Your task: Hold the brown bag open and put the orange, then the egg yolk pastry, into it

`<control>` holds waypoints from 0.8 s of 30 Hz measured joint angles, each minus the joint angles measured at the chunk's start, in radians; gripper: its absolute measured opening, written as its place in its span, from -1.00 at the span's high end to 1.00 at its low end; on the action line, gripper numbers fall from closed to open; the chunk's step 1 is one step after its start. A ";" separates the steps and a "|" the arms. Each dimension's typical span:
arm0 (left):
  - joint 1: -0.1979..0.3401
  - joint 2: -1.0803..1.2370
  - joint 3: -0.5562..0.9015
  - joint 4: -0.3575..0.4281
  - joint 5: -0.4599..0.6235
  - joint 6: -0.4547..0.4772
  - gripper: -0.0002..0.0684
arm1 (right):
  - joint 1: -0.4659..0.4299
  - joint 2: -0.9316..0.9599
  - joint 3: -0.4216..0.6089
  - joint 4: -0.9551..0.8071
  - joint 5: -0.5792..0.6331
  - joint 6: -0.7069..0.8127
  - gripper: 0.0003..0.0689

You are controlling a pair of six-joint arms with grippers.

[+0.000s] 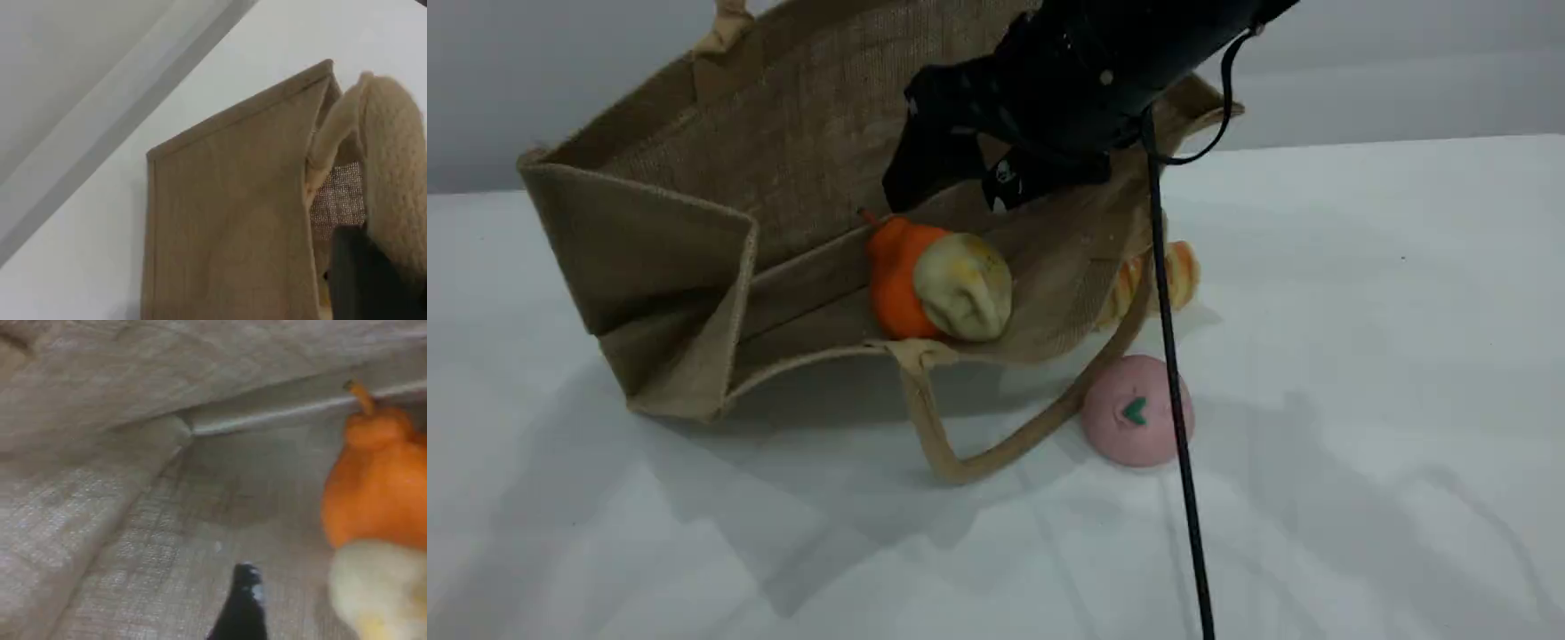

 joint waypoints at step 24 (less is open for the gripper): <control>0.000 0.000 0.000 0.005 0.000 0.000 0.76 | -0.345 -0.437 0.000 -0.344 0.220 0.200 -0.61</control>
